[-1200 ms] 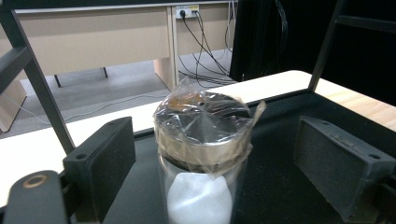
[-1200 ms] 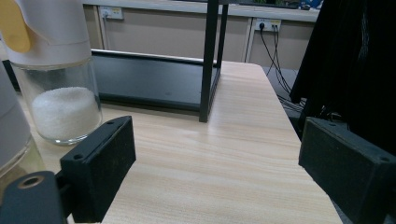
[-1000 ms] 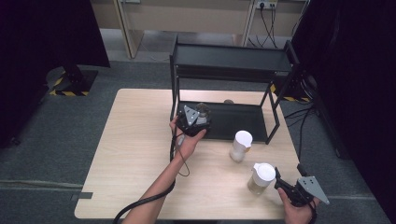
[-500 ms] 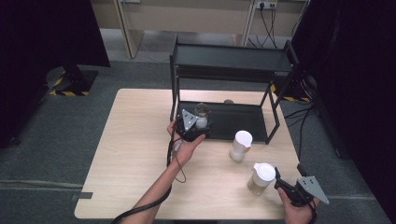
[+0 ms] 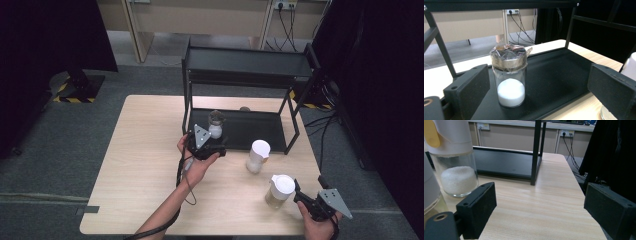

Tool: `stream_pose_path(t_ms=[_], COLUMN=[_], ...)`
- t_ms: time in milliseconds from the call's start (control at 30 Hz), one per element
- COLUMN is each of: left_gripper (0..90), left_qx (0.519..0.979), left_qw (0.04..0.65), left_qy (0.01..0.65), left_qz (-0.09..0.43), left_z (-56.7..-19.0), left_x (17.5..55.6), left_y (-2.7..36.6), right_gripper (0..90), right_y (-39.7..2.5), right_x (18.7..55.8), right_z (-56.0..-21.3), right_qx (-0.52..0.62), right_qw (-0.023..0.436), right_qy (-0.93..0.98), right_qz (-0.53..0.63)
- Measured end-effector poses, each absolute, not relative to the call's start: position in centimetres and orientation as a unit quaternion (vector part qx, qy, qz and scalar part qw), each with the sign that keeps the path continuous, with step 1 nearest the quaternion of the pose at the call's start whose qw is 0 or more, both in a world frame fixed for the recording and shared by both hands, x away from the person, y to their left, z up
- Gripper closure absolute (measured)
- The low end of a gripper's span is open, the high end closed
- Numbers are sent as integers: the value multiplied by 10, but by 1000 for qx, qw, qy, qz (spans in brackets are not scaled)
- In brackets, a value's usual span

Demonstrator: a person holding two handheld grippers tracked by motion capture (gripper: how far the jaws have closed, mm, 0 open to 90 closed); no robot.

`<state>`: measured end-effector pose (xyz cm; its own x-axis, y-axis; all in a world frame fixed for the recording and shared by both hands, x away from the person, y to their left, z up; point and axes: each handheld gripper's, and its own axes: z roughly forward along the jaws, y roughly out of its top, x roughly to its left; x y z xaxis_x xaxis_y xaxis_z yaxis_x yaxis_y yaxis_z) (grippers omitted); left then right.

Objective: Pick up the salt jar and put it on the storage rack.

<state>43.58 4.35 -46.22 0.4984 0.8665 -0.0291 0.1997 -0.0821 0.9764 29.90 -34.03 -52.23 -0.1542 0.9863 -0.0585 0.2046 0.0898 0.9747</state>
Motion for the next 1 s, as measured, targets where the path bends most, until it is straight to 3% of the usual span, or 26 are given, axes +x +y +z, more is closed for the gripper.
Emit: stream_pose_path(t_ms=[1000], left_gripper=[25], left_qx=[671], left_qw=[562], left_qy=[396], left_qz=[277], left_z=[-470], left_x=[387], left_y=[74], right_gripper=[110], right_y=[-341], right_x=[299], right_z=[-522], right_qx=[495], right_qw=[424], right_qy=[601], right_qz=[463])
